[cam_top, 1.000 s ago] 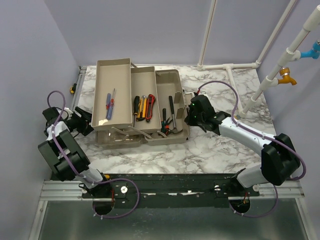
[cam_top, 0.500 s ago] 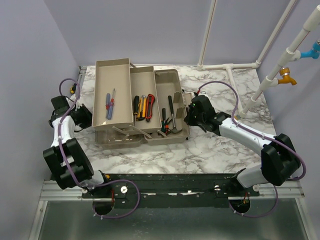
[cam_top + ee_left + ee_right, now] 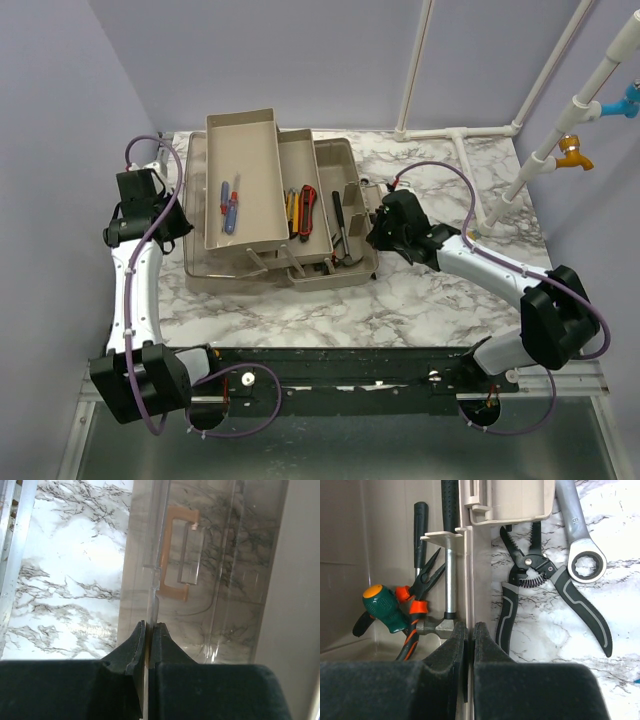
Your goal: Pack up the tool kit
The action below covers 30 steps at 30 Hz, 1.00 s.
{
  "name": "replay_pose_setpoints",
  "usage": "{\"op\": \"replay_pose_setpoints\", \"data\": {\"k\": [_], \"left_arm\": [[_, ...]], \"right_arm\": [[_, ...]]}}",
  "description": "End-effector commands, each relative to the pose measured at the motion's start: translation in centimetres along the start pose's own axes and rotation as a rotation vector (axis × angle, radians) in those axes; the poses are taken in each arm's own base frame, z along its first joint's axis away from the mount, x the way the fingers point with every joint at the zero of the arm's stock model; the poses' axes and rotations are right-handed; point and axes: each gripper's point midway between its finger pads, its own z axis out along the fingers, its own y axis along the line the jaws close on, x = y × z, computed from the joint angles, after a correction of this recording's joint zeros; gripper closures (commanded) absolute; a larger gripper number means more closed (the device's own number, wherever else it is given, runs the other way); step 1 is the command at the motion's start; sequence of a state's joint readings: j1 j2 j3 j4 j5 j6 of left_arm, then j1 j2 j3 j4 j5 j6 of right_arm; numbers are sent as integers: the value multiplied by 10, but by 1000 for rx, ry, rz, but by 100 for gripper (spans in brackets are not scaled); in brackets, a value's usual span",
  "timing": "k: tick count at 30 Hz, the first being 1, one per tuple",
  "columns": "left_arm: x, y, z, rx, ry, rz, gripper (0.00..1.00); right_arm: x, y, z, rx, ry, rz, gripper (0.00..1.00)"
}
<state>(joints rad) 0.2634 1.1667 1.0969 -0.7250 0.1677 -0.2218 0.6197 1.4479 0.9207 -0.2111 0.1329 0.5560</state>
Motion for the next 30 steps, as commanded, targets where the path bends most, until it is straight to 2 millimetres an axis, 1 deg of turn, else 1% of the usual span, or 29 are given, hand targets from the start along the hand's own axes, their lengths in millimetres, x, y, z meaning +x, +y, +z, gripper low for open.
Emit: {"op": "replay_pose_setpoints", "data": {"k": [1, 5, 7, 8, 11, 14, 18, 20, 22, 23, 24, 26, 27, 30], "left_arm": [[-42, -2, -26, -107, -174, 20, 100], [-56, -25, -47, -139, -263, 79, 100], [-63, -37, -58, -163, -296, 105, 100], [-65, -46, -61, -158, -303, 125, 100], [-72, -62, -72, -191, -349, 178, 100], [-74, -82, -78, -208, -381, 240, 100], [-72, -112, -82, -235, -424, 342, 100], [-71, -132, -86, -247, -453, 419, 100], [-69, -156, -92, -274, -494, 514, 100], [-70, -165, -95, -314, -519, 551, 100], [-68, -175, -97, -346, -537, 591, 100], [-66, -197, -98, -372, -559, 646, 100], [-64, -207, -99, -373, -567, 659, 100], [-58, -233, -95, -420, -583, 761, 100]], "right_arm": [[19, 10, 8, -51, 76, -1, 99], [19, 4, 9, -10, 69, 40, 99], [20, 5, 9, -1, 69, 64, 99], [20, 6, 8, 8, 66, 74, 99], [16, 12, 2, 14, 39, 91, 99], [13, 18, -3, 7, 15, 103, 99], [15, 25, -7, -2, 16, 91, 99], [18, 29, -9, -1, 15, 80, 99], [20, 33, -11, 3, 11, 75, 97], [20, 33, -13, 19, 4, 79, 96], [20, 33, -15, 27, -1, 82, 90], [13, 32, -22, 38, -25, 95, 75], [9, 30, -27, 48, -41, 100, 69], [-13, 20, -46, 101, -127, 131, 57]]}}
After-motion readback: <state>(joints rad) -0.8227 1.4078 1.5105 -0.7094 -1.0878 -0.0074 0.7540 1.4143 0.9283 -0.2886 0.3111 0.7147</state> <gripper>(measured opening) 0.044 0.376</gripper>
